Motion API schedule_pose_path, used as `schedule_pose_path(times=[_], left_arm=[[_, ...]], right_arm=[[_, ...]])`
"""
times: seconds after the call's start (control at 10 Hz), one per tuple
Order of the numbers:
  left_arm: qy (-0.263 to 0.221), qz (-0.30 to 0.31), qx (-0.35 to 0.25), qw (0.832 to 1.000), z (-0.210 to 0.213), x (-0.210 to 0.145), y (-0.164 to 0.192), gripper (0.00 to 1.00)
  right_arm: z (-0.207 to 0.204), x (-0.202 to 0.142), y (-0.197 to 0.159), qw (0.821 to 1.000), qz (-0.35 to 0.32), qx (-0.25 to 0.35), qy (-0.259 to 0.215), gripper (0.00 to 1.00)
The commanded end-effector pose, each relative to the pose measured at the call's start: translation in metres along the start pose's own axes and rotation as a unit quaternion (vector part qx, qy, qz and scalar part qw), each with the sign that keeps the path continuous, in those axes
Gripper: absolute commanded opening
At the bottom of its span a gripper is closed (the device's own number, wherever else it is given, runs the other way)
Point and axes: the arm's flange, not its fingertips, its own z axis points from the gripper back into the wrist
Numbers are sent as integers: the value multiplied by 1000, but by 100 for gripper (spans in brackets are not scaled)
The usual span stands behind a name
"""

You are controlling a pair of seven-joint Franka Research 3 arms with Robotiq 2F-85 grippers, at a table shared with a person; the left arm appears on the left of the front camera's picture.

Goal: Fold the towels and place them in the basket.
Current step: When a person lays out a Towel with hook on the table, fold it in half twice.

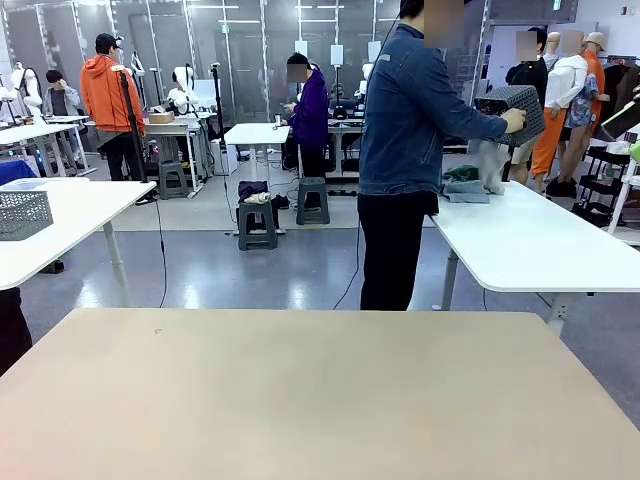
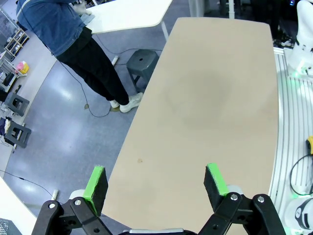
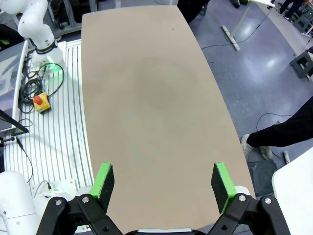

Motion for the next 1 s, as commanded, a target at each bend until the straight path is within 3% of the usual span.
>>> schedule_pose_path(times=[0.0,0.9], left_arm=[[-7,-3,-3,1000,-1,1,0,100],[-7,-3,-3,1000,-1,1,0,100]], right_arm=[[0,1,1,1000,4,1,-6,100],[0,1,1,1000,4,1,-6,100]])
